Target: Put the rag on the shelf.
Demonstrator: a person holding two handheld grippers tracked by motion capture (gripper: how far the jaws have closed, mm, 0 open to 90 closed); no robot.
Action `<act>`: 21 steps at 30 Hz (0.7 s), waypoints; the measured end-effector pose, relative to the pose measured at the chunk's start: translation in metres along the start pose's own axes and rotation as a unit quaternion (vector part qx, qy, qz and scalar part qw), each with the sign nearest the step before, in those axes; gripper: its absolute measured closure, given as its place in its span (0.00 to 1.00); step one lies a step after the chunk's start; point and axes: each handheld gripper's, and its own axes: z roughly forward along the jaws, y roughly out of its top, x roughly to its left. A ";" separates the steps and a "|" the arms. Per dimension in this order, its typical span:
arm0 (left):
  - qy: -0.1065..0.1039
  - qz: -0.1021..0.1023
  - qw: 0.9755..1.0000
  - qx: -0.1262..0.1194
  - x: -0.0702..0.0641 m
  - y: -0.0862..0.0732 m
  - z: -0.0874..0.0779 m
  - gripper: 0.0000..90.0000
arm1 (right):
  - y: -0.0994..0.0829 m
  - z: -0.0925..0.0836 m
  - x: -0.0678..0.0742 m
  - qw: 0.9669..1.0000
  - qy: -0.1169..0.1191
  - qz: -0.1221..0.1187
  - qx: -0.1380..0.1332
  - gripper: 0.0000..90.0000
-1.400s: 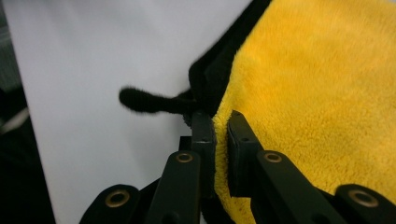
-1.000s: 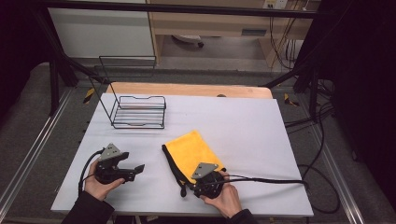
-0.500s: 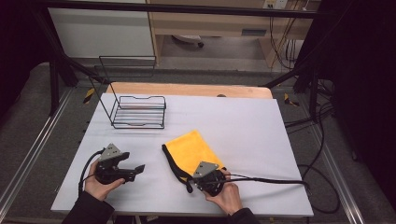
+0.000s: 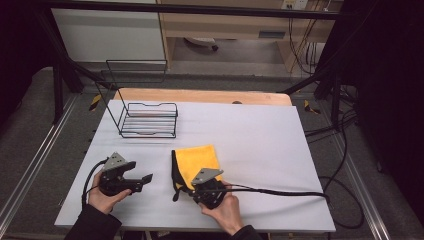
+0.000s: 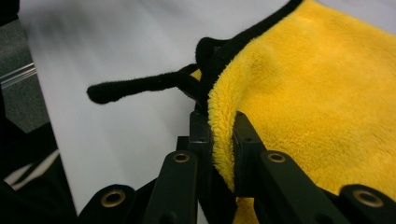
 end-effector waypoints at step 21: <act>-0.017 -0.002 1.000 0.008 -0.002 0.004 0.005 0.16 | -0.009 -0.022 -0.049 0.996 0.008 0.057 -0.073 0.25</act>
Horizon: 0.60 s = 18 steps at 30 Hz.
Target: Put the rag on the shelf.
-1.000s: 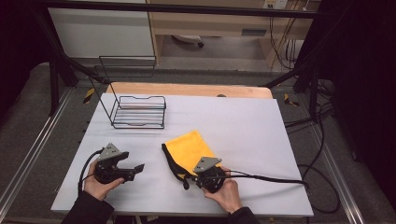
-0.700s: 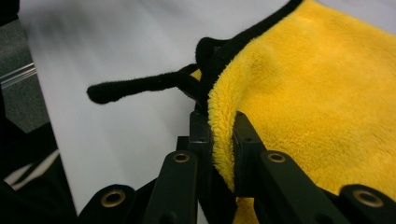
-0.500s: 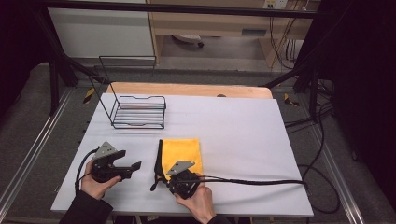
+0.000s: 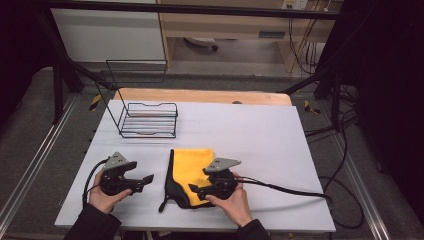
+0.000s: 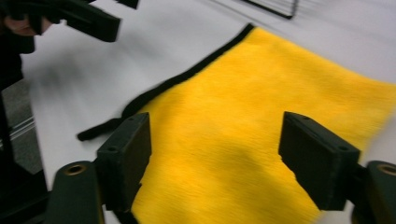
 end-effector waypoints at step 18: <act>-0.007 0.018 1.000 0.014 -0.006 0.034 0.031 0.08 | -0.028 -0.033 -0.067 0.998 -0.037 0.047 -0.021 0.08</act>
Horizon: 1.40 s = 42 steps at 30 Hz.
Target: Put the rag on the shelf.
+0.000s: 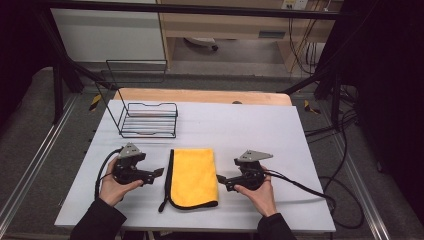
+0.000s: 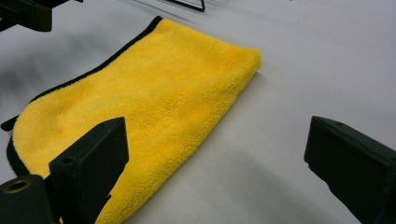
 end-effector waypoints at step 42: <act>0.000 -0.054 0.996 0.064 0.016 0.025 0.089 0.67 | -0.008 -0.005 -0.010 1.000 -0.014 0.010 0.009 0.05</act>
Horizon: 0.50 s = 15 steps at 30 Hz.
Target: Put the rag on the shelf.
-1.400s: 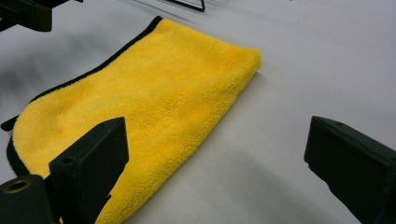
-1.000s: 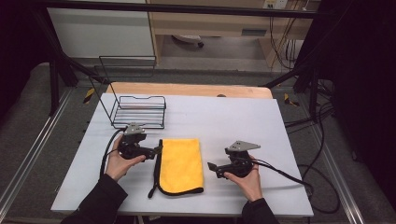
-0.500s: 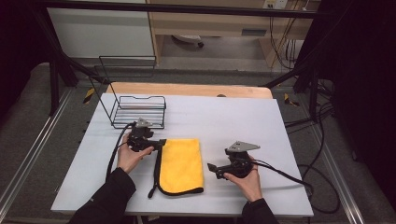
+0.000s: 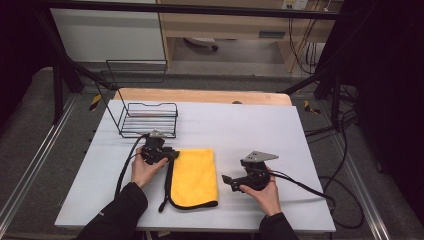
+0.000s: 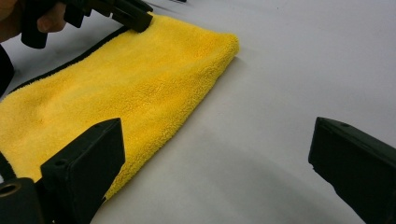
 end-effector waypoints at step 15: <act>0.001 0.012 1.000 -0.003 -0.007 0.000 0.001 0.85 | 0.013 0.013 0.000 1.000 -0.006 0.012 -0.001 0.06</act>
